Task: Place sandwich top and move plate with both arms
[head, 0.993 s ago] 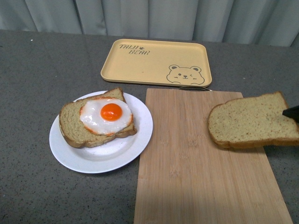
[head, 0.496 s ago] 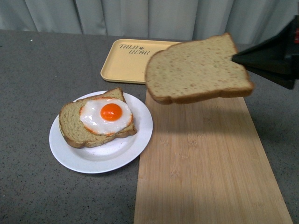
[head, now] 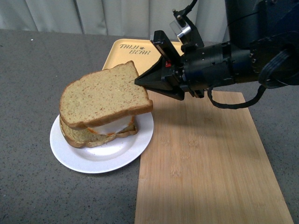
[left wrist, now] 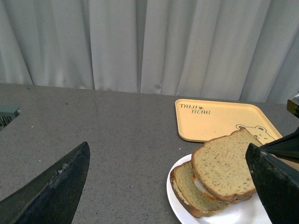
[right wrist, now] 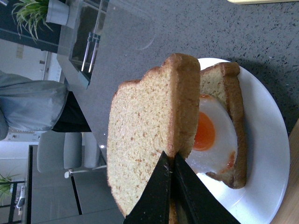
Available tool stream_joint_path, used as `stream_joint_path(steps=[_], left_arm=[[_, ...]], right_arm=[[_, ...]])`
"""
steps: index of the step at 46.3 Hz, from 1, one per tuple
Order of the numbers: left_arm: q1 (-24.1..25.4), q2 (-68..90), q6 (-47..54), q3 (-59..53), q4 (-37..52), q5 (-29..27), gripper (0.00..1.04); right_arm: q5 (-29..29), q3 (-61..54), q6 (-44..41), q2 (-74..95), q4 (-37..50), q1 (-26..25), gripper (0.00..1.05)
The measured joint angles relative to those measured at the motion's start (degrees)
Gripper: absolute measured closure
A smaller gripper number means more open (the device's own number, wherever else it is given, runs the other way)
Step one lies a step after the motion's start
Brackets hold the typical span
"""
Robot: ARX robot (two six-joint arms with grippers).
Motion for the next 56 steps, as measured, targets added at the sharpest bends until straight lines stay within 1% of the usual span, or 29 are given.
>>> stream_joint_path(steps=[3, 14, 18, 22, 24, 26, 27, 29, 30, 31, 32, 33, 34, 35, 36, 37, 39, 41, 45, 52, 54, 56], left_arm=[[0.0, 0.0, -0.02, 0.0, 0.0, 0.02, 0.07], [0.0, 0.0, 0.0, 0.0, 0.0, 0.0, 0.07], [0.02, 0.0, 0.0, 0.0, 0.0, 0.02, 0.07], [0.02, 0.0, 0.0, 0.0, 0.0, 0.0, 0.07], [0.0, 0.0, 0.0, 0.0, 0.0, 0.02, 0.07], [0.02, 0.0, -0.02, 0.0, 0.0, 0.0, 0.07], [0.0, 0.0, 0.0, 0.0, 0.0, 0.0, 0.07], [0.0, 0.0, 0.0, 0.0, -0.02, -0.04, 0.07], [0.0, 0.0, 0.0, 0.0, -0.02, -0.02, 0.07], [0.0, 0.0, -0.02, 0.0, -0.02, -0.02, 0.07], [0.0, 0.0, -0.02, 0.0, -0.02, -0.02, 0.07], [0.0, 0.0, 0.02, 0.0, -0.02, 0.15, 0.07], [0.02, 0.0, 0.02, 0.0, -0.02, 0.13, 0.07], [0.02, 0.0, 0.0, 0.0, -0.02, 0.07, 0.07], [0.02, 0.04, 0.0, 0.0, -0.02, 0.02, 0.07], [0.02, 0.07, 0.0, 0.0, -0.02, 0.04, 0.07], [0.0, 0.02, 0.0, 0.0, -0.04, 0.02, 0.07], [0.0, 0.02, 0.0, 0.0, -0.04, 0.0, 0.07], [0.0, 0.02, 0.0, 0.0, -0.04, 0.02, 0.07], [0.02, 0.0, 0.0, 0.0, -0.07, 0.04, 0.07], [0.0, 0.0, 0.0, 0.0, -0.07, 0.11, 0.07], [0.02, -0.13, 0.0, 0.0, -0.07, 0.04, 0.07]], right_arm=[[0.17, 2.34, -0.76, 1.81, -1.9, 0.7, 1.04], [1.75, 8.41, -0.61, 7.96, -4.31, 2.23, 1.04], [3.65, 10.1, -2.38, 9.18, -8.24, 2.75, 1.02], [6.75, 10.29, -4.42, 9.2, -10.1, 2.75, 0.88], [10.12, 9.4, -5.64, 8.46, -8.74, 2.34, 0.77], [12.46, 8.09, -6.56, 7.26, -8.09, 1.7, 0.7], [13.92, 6.82, -6.88, 6.19, -7.06, 1.03, 0.65], [14.99, 5.6, -7.23, 4.76, -5.97, -0.04, 0.56], [20.74, 4.09, -8.92, 4.63, -0.85, 0.0, 0.56], [27.12, 2.14, -11.1, 4.5, 5.44, 0.0, 0.6], [37.59, -0.96, -15.54, 4.35, 14.93, 0.04, 0.65], [43.5, -3.41, -18.08, 4.2, 20.94, 0.0, 0.68], [50.86, -7.74, -21.75, 3.61, 30.16, -0.33, 0.74], [54.93, -10.51, -23.37, 3.08, 35.26, -0.61, 0.77], [60.15, -14.64, -26.08, 1.88, 42.01, -1.09, 0.83], [63.47, -18.27, -27.98, 0.17, 47.36, -1.75, 0.88], [64.61, -23.52, -30.32, -3.67, 53.62, -3.15, 0.97], [64.48, -27.32, -31.36, -7.87, 56.52, -4.46, 1.04], [64.72, -29.27, -31.65, -11.26, 57.31, -5.27, 1.04], [64.67, -30.21, -31.82, -11.23, 57.22, -5.49, 1.04], [61.55, -33.22, -32.46, -13.55, 56.96, -6.91, 1.04], [57.88, -38.75, -32.96, -18.47, 56.33, -8.5, 1.04]])
